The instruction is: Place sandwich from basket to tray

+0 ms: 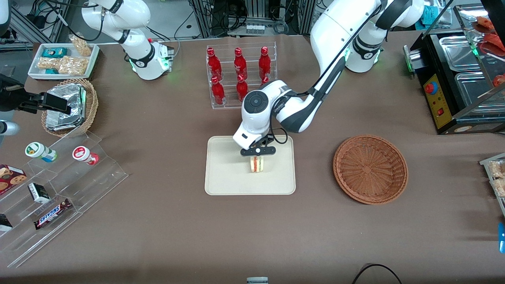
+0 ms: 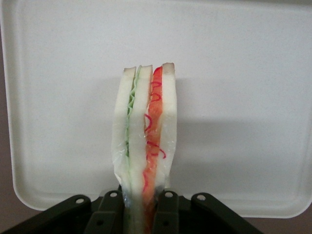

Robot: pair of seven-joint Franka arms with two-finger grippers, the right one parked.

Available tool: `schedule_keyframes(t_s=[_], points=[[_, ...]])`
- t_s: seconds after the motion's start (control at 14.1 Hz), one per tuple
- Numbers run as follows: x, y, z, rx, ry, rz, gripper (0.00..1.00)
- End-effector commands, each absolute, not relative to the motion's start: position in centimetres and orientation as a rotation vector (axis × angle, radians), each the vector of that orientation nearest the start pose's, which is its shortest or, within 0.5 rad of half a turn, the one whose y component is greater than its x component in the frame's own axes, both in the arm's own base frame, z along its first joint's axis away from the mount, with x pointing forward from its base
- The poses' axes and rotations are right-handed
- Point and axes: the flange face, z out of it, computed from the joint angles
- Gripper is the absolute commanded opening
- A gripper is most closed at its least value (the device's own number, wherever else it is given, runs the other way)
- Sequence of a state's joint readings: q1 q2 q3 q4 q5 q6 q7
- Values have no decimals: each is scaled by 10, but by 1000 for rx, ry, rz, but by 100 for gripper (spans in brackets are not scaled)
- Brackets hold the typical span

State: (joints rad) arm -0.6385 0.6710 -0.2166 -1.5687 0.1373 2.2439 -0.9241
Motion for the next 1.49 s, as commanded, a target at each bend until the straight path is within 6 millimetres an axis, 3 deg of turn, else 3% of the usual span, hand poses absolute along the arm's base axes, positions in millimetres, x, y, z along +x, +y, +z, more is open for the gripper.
schedule_keyframes(t_s=[0.0, 0.21, 0.43, 0.5, 0.64, 0.85, 0.92, 1.28, 1.42], points=[[487, -512, 260, -3161, 75, 10, 22], [486, -512, 255, -3158, 79, 20, 29], [489, -515, 242, -3168, 48, 36, 80], [490, -515, 244, -3169, 49, 31, 88], [487, -517, 243, -3163, -10, 25, 96], [493, -511, 255, -3162, -43, 14, 100], [493, -508, 271, -3157, -47, 7, 100], [541, -427, 355, -3108, -204, 4, 100], [546, -396, 383, -3096, -148, 92, 100]])
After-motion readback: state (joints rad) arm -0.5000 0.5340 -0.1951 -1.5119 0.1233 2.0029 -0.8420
